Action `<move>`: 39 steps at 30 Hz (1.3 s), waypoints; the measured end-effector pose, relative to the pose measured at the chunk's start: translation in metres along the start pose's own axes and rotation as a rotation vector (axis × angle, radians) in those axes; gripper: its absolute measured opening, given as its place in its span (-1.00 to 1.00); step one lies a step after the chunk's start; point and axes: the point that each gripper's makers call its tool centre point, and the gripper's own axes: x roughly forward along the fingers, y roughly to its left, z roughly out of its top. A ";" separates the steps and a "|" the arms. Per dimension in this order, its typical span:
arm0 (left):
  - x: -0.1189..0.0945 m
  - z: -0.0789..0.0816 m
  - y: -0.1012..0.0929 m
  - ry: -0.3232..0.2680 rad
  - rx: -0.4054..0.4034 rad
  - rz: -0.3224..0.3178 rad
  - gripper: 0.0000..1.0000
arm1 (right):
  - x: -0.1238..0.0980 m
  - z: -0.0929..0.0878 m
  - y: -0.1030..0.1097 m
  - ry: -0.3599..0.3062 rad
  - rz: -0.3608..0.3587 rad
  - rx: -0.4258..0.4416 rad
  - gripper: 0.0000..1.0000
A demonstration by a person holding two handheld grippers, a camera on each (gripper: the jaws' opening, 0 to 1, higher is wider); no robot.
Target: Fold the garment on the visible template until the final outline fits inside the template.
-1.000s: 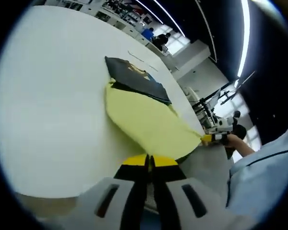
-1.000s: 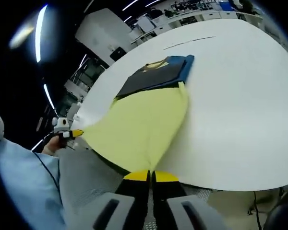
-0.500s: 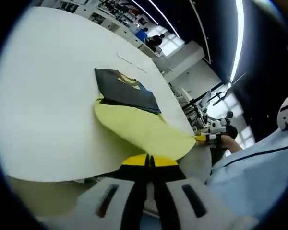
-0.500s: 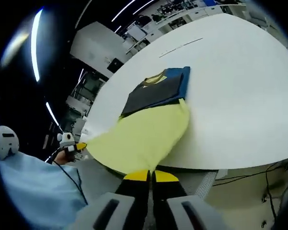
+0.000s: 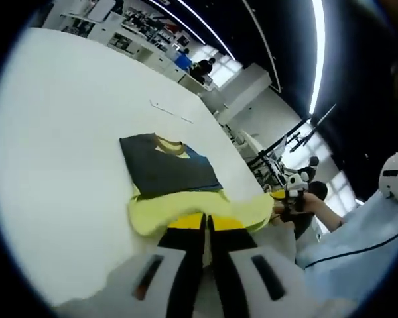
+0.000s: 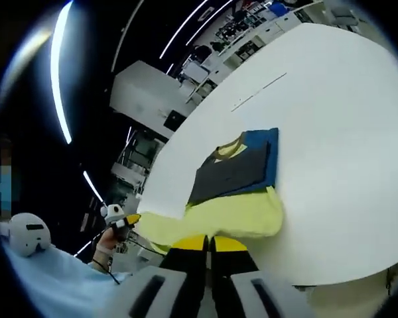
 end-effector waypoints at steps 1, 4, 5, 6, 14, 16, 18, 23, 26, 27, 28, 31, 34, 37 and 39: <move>0.005 0.009 0.002 -0.004 0.001 -0.001 -1.00 | 0.004 0.010 0.002 -0.016 0.009 -0.004 -1.00; 0.016 0.028 0.012 -0.009 0.032 0.000 -1.00 | 0.011 0.035 -0.002 -0.045 0.015 -0.022 -1.00; 0.019 0.034 0.013 -0.017 0.036 -0.011 -1.00 | 0.016 0.045 -0.005 -0.056 0.010 -0.019 -1.00; 0.025 0.042 0.016 -0.022 0.026 -0.023 -1.00 | 0.018 0.054 -0.007 -0.066 0.018 -0.025 -1.00; 0.058 0.067 0.044 0.031 0.114 0.016 -1.00 | 0.049 0.108 -0.028 -0.123 0.010 -0.021 -1.00; 0.065 0.075 0.052 0.023 0.102 0.020 -1.00 | 0.057 0.116 -0.030 -0.128 0.018 -0.027 -1.00; 0.068 0.081 0.056 0.012 0.096 0.027 -1.00 | 0.064 0.125 -0.037 -0.131 0.004 -0.028 -1.00; 0.078 0.092 0.077 -0.008 0.087 0.069 -1.00 | 0.077 0.146 -0.055 -0.155 -0.027 -0.032 -1.00; 0.084 0.097 0.091 -0.031 0.070 0.087 -1.00 | 0.085 0.154 -0.060 -0.168 -0.036 -0.035 -1.00; 0.086 0.098 0.094 -0.040 0.060 0.092 -1.00 | 0.089 0.157 -0.062 -0.179 -0.040 -0.039 -1.00; 0.087 0.100 0.097 -0.047 0.050 0.101 -1.00 | 0.091 0.159 -0.064 -0.183 -0.043 -0.043 -1.00; 0.095 0.101 0.107 -0.063 0.031 0.122 -1.00 | 0.102 0.164 -0.076 -0.186 -0.069 -0.042 -1.00; 0.103 0.099 0.112 -0.072 0.002 0.135 -1.00 | 0.111 0.162 -0.091 -0.169 -0.103 -0.042 -1.00; 0.110 0.093 0.121 -0.067 -0.034 0.144 -1.00 | 0.119 0.158 -0.103 -0.150 -0.118 -0.028 -1.00; 0.113 0.087 0.127 -0.061 -0.050 0.153 -1.00 | 0.123 0.153 -0.108 -0.139 -0.127 -0.018 -1.00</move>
